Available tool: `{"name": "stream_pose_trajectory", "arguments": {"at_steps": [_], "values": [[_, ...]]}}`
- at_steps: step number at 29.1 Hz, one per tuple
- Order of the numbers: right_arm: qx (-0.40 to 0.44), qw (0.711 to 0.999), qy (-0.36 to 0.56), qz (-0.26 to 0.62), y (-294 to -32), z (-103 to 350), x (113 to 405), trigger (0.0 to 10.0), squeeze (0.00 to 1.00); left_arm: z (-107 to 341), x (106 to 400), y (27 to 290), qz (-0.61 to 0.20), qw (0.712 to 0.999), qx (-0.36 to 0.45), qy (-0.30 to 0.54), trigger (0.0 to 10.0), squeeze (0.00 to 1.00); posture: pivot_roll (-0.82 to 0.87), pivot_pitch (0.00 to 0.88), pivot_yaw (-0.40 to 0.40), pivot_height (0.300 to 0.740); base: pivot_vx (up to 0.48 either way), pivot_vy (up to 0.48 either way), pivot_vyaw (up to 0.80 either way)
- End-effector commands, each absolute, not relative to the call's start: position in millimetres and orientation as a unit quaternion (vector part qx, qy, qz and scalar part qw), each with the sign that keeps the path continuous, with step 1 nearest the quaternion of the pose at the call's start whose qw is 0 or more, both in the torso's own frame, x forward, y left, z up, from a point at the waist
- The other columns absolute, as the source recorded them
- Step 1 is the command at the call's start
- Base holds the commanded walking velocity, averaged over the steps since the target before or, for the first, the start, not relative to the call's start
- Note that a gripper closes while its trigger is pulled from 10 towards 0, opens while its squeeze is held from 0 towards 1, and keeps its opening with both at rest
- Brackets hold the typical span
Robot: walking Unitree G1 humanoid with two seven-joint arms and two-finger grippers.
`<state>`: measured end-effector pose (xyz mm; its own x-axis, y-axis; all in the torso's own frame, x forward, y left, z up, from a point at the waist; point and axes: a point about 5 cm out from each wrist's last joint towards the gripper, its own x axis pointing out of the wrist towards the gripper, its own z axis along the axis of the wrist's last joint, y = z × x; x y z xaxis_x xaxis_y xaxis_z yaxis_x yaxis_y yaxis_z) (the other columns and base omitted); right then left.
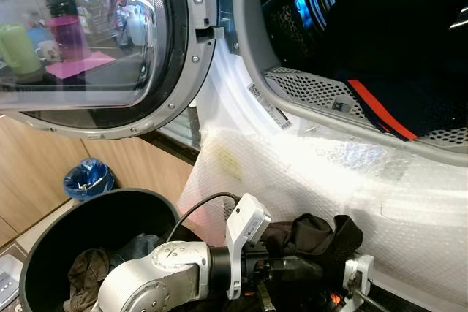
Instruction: Clothes washing
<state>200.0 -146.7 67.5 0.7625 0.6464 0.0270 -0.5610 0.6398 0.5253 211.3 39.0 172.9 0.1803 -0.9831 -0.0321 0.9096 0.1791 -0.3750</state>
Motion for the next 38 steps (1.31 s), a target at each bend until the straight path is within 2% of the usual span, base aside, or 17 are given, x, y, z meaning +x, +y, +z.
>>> {"name": "stream_pose_trajectory", "arguments": {"at_steps": [1,5,6,8,10,11,15,16,17,18,21,23,26,30,38], "values": [[0.262,0.92,0.097,0.276,-169,57,197,10.0,0.0,183,214,46,-0.621,0.763,-0.142,0.108,0.0,0.0,0.0,0.0,0.02,0.74,0.0,0.0,0.0],[0.266,0.905,0.095,0.319,-169,61,188,10.0,0.0,183,216,47,-0.62,0.765,-0.141,0.106,0.0,0.0,-0.01,0.0,0.025,0.74,0.0,0.0,0.0],[0.252,0.896,0.107,0.349,-168,60,180,10.0,1.0,184,216,46,-0.62,0.765,-0.141,0.106,0.0,0.0,-0.01,0.0,0.024,0.74,0.0,0.0,0.0],[0.233,0.882,0.129,0.39,-168,57,169,10.0,1.0,184,217,46,-0.62,0.765,-0.141,0.105,0.0,0.0,-0.01,0.0,0.024,0.74,0.0,0.0,0.0],[0.219,0.881,0.143,0.395,-169,54,166,10.0,1.0,184,218,46,-0.62,0.765,-0.141,0.105,0.0,0.0,-0.02,0.0,0.023,0.74,0.0,0.0,0.0],[0.164,0.878,0.194,0.405,-171,41,162,10.0,1.0,184,218,46,-0.621,0.764,-0.142,0.105,0.0,0.0,-0.02,0.0,0.02,0.74,0.0,0.0,0.0],[0.15,0.88,0.205,0.402,-171,35,166,10.0,1.0,184,218,45,-0.621,0.764,-0.142,0.104,0.0,0.0,-0.01,0.0,0.015,0.74,0.0,0.0,0.0],[0.14,0.874,0.209,0.417,-168,35,167,10.0,0.29,184,219,45,-0.621,0.764,-0.143,0.104,0.0,0.0,-0.01,0.0,0.017,0.74,0.0,0.0,0.0],[0.14,0.874,0.209,0.417,-168,35,167,10.0,0.29,184,219,45,-0.621,0.764,-0.143,0.104,0.0,0.0,-0.01,0.0,0.017,0.74,0.0,0.0,0.0],[0.131,0.873,0.209,0.422,-167,34,168,10.0,0.0,184,219,45,-0.62,0.764,-0.142,0.104,0.0,0.0,-0.01,0.0,0.015,0.74,0.0,0.0,0.0],[0.125,0.878,0.204,0.414,-167,33,171,10.0,0.0,184,219,45,-0.62,0.764,-0.142,0.104,0.0,0.0,-0.01,0.0,0.013,0.74,0.0,0.0,0.0],[0.158,0.891,0.171,0.391,-168,40,179,10.0,0.0,184,218,45,-0.619,0.765,-0.143,0.105,0.0,0.0,0.0,0.0,0.014,0.74,0.0,0.0,0.0],[0.191,0.889,0.141,0.393,-167,50,182,10.0,0.0,184,217,45,-0.62,0.764,-0.143,0.105,0.0,0.0,-0.01,0.0,0.015,0.74,0.0,0.0,0.0],[0.192,0.877,0.131,0.421,-162,55,177,10.0,0.0,184,218,45,-0.62,0.764,-0.143,0.105,0.0,0.0,-0.01,0.0,0.015,0.74,0.0,0.0,0.0],[0.226,0.877,0.102,0.412,-160,64,183,10.0,0.0,184,219,45,-0.621,0.763,-0.144,0.105,0.0,0.0,-0.01,0.0,0.013,0.74,0.0,0.0,0.0]]}}
